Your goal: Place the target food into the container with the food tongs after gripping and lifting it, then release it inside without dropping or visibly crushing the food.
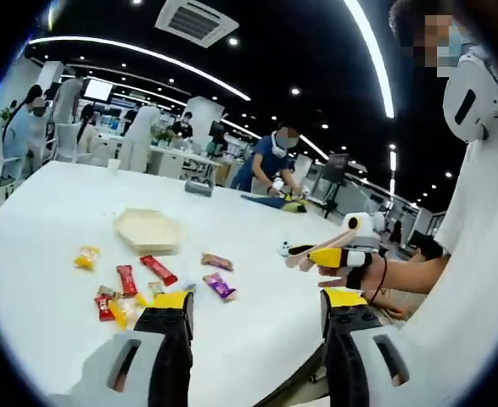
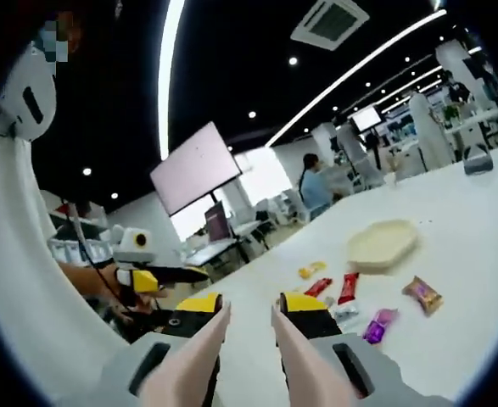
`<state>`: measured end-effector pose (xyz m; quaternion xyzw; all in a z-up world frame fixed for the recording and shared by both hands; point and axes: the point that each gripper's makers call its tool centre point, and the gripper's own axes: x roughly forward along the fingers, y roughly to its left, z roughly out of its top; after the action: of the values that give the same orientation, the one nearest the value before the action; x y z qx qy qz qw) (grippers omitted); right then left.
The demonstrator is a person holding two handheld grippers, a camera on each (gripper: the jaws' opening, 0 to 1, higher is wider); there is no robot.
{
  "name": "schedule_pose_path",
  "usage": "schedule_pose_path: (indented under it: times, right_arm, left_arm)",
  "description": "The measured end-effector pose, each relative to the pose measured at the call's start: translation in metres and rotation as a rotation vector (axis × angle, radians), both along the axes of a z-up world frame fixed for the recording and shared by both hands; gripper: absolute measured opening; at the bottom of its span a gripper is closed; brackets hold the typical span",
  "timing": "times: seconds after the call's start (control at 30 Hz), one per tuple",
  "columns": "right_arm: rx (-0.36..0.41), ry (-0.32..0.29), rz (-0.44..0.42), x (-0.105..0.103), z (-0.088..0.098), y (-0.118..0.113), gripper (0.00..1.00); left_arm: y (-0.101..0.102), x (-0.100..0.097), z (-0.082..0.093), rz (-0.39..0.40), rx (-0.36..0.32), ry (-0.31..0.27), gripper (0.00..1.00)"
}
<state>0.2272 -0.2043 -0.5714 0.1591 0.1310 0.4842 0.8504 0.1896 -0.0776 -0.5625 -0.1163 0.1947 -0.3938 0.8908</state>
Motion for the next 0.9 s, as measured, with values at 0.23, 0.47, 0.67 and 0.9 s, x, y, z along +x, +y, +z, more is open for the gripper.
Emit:
schedule_pose_path:
  times: [0.23, 0.47, 0.67, 0.9]
  right_arm:
    - [-0.082, -0.015, -0.038, 0.008, -0.001, 0.007, 0.27]
    - [0.044, 0.140, -0.229, 0.028, 0.007, 0.021, 0.25]
    - [0.134, 0.148, -0.388, 0.040, 0.029, 0.039, 0.26]
    - [0.025, 0.106, -0.474, 0.041, 0.030, 0.072, 0.26]
  left_arm:
    - [0.019, 0.000, -0.004, 0.026, -0.033, -0.011, 0.64]
    - [0.064, -0.003, -0.003, -0.005, -0.080, -0.035, 0.62]
    - [0.123, -0.004, 0.001, -0.034, -0.108, -0.066, 0.59]
    - [0.177, -0.003, -0.004, -0.046, -0.131, -0.066, 0.59]
